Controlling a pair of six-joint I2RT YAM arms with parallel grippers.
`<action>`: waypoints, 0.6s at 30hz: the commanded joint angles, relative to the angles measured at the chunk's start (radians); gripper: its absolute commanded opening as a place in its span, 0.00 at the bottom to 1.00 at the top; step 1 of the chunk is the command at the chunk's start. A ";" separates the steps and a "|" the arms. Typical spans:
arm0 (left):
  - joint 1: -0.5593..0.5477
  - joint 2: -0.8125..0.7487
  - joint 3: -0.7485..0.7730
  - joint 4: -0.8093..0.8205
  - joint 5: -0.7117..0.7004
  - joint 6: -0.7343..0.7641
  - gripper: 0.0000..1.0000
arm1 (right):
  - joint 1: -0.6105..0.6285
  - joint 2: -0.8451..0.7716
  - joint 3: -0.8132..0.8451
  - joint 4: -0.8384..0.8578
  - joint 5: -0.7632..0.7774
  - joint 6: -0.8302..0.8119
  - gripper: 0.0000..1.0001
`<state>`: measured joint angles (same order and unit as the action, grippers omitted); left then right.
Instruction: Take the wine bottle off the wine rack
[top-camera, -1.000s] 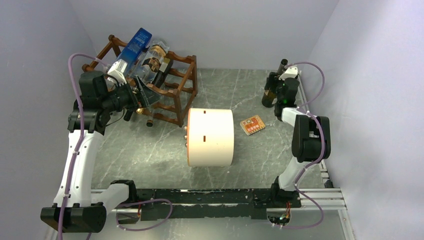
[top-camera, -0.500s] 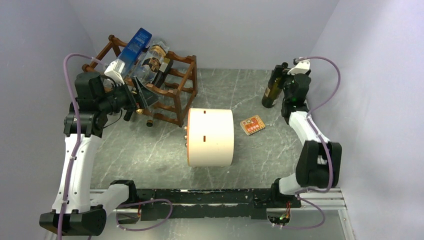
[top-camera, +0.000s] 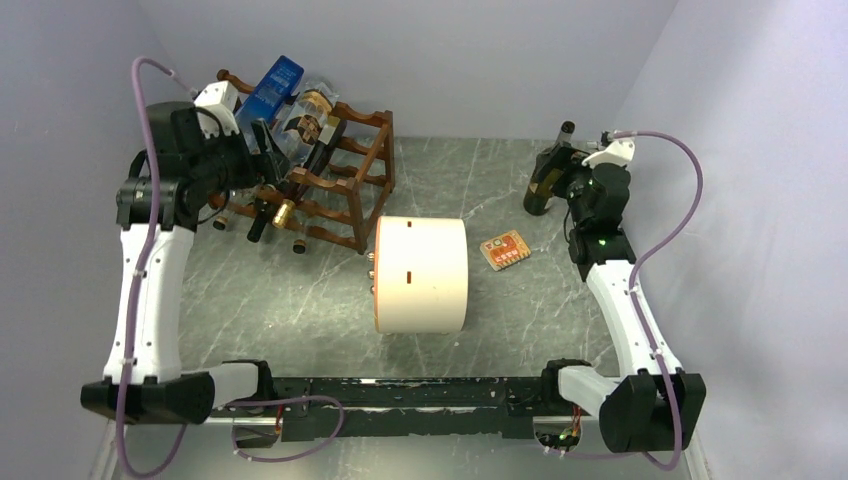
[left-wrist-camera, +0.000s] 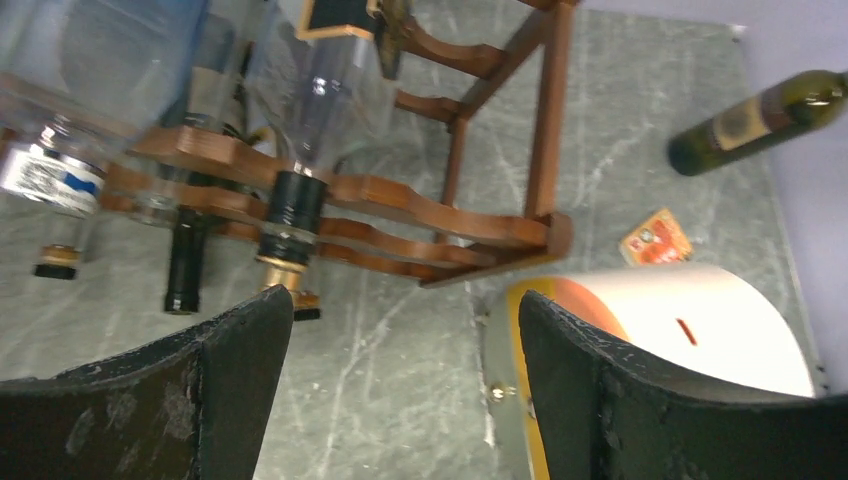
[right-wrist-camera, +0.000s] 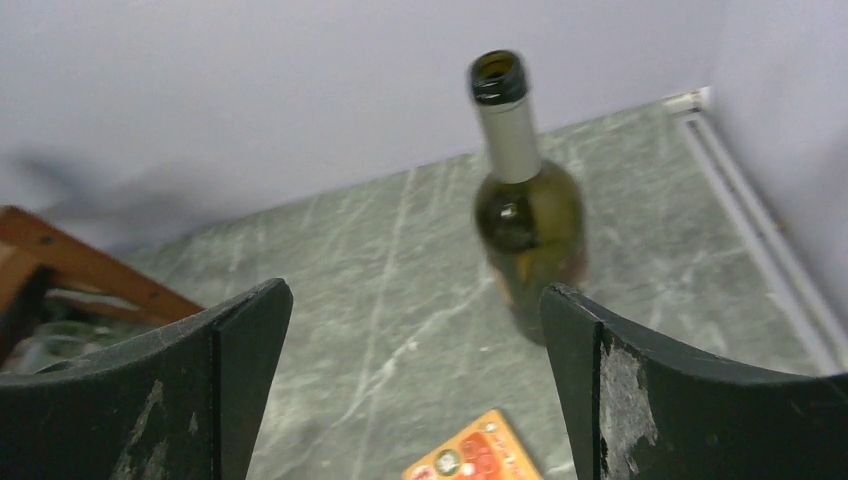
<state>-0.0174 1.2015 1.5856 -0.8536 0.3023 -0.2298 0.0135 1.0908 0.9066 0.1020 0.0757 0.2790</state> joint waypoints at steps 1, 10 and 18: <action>-0.005 0.088 0.120 -0.058 -0.124 0.078 0.87 | 0.064 -0.001 0.083 -0.094 -0.094 0.112 1.00; -0.127 0.321 0.335 -0.089 -0.255 0.181 0.96 | 0.179 0.102 0.209 -0.143 -0.393 0.081 1.00; -0.165 0.542 0.532 -0.110 -0.390 0.236 0.97 | 0.217 0.088 0.197 -0.177 -0.365 0.028 1.00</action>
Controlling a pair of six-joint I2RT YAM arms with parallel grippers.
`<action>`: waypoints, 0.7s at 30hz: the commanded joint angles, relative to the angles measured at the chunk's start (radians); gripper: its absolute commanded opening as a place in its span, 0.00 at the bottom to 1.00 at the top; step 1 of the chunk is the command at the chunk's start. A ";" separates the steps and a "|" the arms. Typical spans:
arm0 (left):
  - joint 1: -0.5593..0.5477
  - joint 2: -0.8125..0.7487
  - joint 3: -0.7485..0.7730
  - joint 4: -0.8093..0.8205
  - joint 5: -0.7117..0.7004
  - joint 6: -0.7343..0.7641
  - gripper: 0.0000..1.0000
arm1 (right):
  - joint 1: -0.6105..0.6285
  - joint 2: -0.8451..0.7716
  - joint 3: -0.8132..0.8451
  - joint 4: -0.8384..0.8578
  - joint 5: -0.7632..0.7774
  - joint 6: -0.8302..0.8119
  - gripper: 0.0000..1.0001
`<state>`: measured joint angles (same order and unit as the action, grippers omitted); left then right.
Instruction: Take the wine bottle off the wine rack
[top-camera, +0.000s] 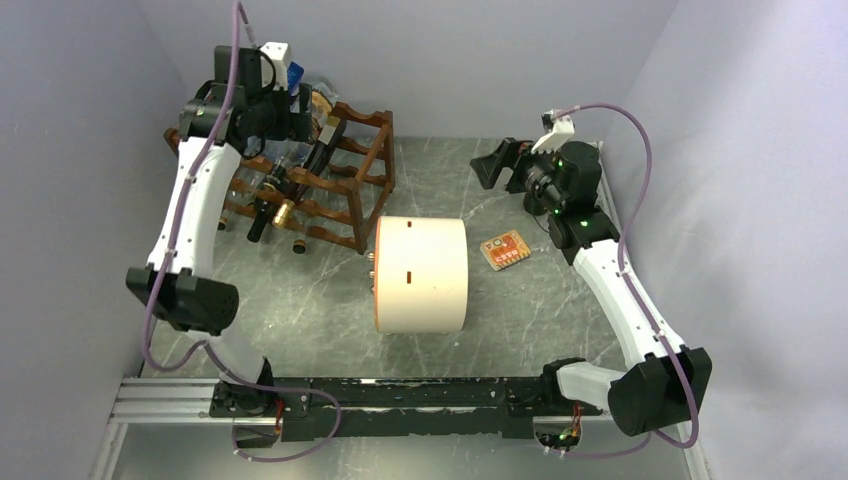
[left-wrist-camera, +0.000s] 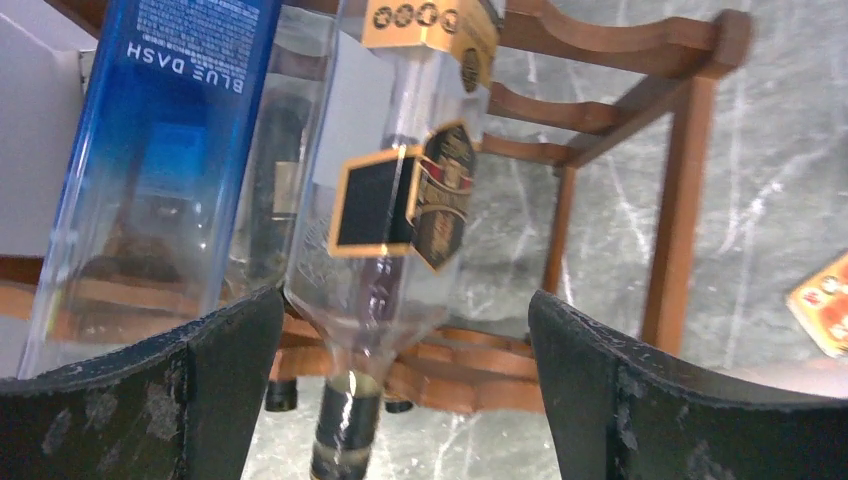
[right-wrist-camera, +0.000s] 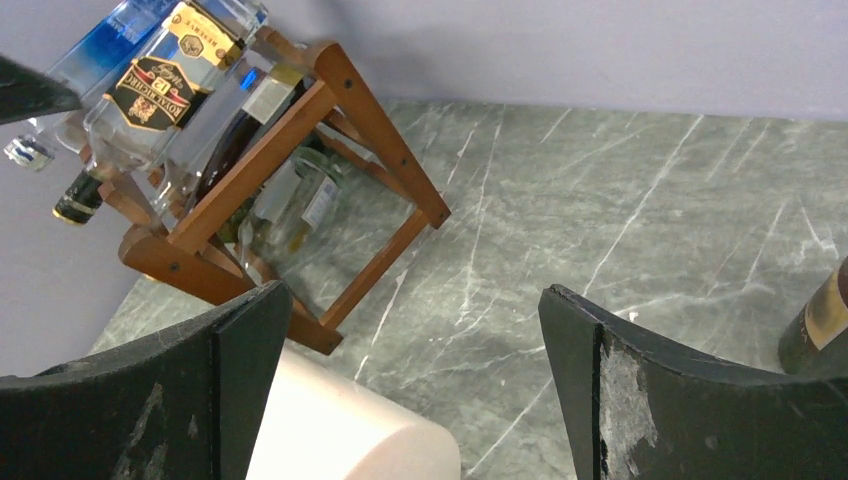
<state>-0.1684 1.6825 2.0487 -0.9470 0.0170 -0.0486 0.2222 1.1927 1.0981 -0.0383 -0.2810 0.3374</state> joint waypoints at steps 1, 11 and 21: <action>-0.015 0.073 0.072 -0.007 -0.098 0.063 0.97 | 0.010 -0.016 0.001 -0.040 -0.005 -0.035 1.00; -0.014 0.205 0.134 0.007 -0.125 0.081 0.99 | 0.011 -0.017 -0.034 -0.029 -0.015 -0.041 1.00; -0.020 0.268 0.142 0.016 -0.148 0.071 0.99 | 0.011 -0.011 -0.046 -0.022 -0.017 -0.044 1.00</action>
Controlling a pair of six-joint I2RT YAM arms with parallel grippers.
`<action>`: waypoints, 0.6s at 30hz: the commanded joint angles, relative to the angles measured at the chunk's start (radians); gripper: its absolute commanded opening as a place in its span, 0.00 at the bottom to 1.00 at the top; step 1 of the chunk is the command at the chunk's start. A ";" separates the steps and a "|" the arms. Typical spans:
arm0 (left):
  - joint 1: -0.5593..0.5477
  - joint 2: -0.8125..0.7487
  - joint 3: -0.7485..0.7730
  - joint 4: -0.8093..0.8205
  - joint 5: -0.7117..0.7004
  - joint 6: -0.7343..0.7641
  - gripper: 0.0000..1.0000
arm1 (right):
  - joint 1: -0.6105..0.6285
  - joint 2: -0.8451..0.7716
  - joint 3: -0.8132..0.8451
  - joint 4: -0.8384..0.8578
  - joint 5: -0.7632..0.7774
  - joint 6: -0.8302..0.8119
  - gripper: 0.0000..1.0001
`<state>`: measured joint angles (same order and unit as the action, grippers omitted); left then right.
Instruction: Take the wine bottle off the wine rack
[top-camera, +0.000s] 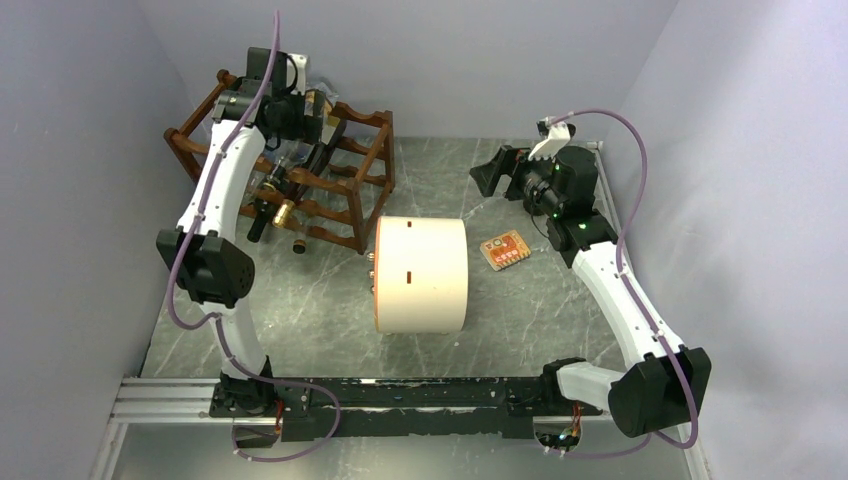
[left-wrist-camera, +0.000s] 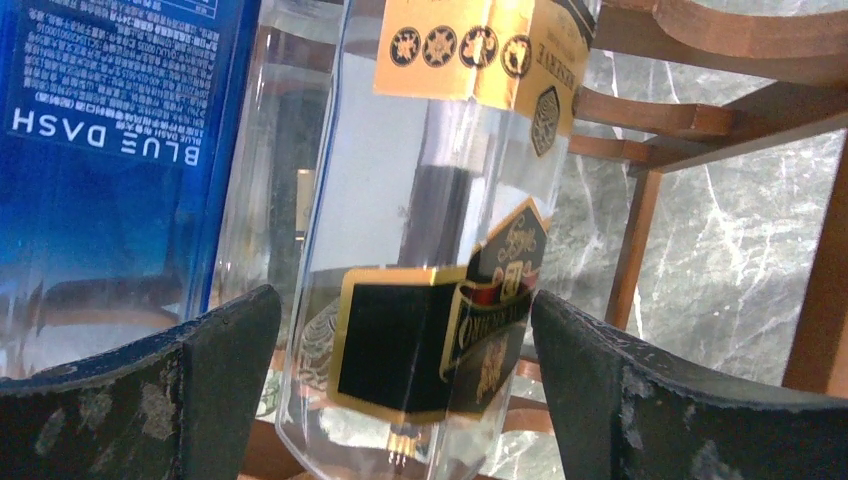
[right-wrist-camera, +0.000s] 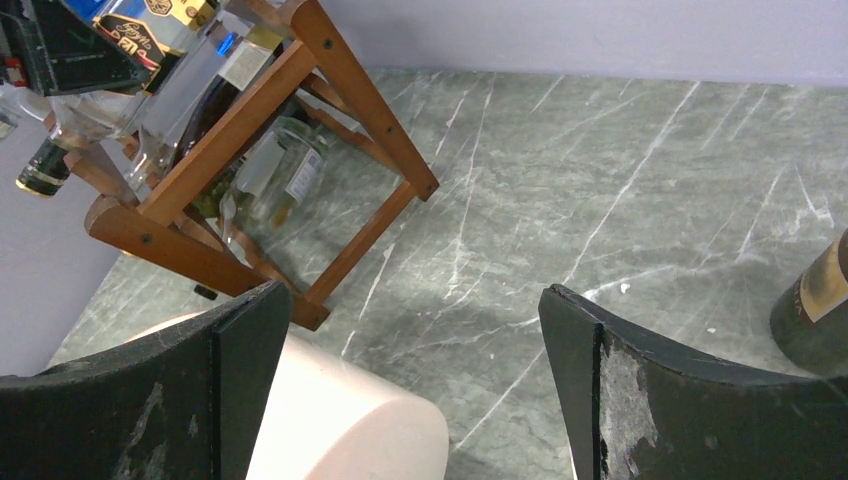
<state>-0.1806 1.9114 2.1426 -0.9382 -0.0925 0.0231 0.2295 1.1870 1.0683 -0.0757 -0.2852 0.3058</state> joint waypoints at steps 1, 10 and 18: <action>-0.007 0.046 0.054 0.002 -0.041 -0.007 0.99 | 0.003 -0.006 -0.016 0.017 -0.013 -0.012 1.00; -0.015 -0.015 -0.065 0.073 -0.070 -0.039 0.87 | 0.003 0.000 -0.016 0.017 -0.014 -0.008 1.00; -0.039 -0.074 -0.154 0.117 -0.081 -0.042 0.71 | 0.004 0.006 -0.028 0.034 -0.017 0.007 1.00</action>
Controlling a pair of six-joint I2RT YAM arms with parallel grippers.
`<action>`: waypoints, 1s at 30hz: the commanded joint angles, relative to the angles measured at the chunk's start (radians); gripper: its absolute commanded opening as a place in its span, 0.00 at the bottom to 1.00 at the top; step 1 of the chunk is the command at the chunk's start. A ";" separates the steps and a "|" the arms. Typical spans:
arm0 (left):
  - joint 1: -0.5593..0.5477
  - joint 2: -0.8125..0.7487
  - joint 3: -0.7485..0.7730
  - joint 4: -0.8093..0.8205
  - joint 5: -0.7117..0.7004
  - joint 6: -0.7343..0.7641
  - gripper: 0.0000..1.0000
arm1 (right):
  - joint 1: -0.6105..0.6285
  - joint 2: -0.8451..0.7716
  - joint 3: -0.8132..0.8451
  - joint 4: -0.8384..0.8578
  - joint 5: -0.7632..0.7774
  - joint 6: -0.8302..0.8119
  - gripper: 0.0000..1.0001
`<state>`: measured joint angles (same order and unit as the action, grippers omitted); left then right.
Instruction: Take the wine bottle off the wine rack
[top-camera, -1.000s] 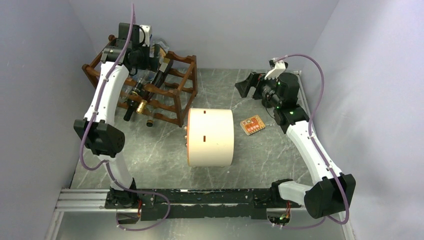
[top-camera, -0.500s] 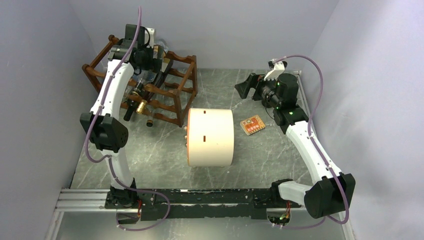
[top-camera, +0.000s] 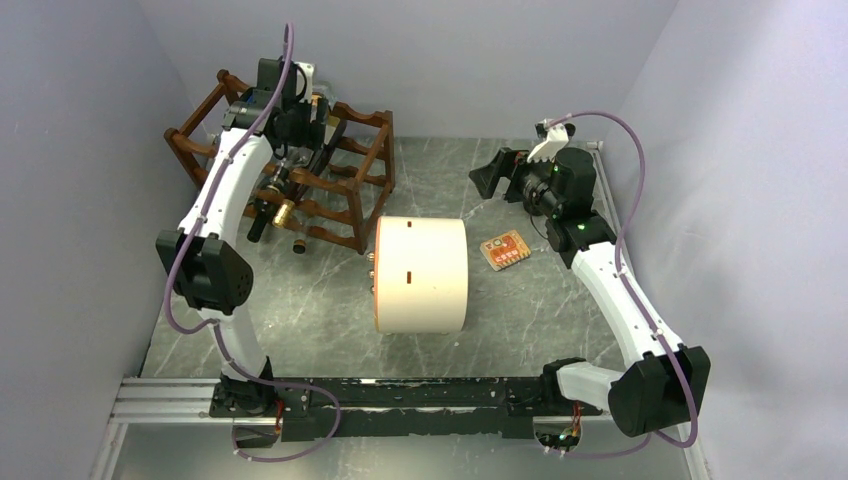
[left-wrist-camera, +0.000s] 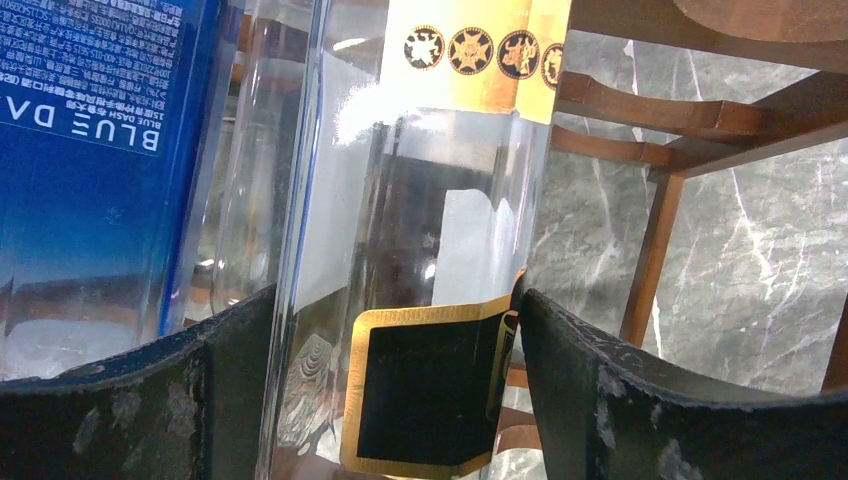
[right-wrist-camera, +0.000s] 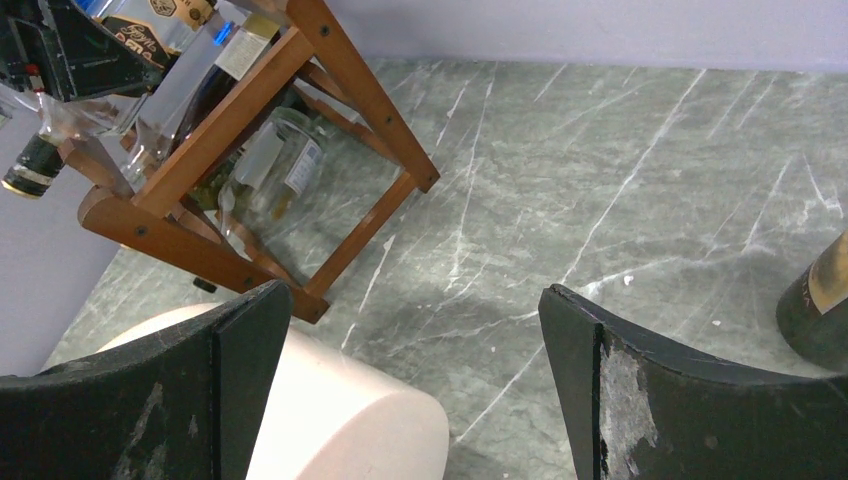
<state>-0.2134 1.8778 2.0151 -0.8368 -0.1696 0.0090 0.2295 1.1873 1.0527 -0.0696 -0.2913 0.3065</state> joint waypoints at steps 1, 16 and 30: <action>-0.006 -0.039 -0.025 0.013 0.009 -0.032 0.69 | 0.004 0.005 -0.014 0.028 -0.011 0.008 1.00; 0.071 -0.049 -0.049 0.019 0.265 -0.139 0.88 | 0.012 -0.006 -0.018 0.019 0.004 -0.003 1.00; 0.092 -0.036 -0.066 0.029 0.372 -0.132 0.97 | 0.021 -0.006 -0.026 0.024 0.005 -0.001 1.00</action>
<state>-0.1135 1.8374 1.9472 -0.7803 0.1452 -0.1032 0.2417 1.1919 1.0393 -0.0685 -0.2920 0.3103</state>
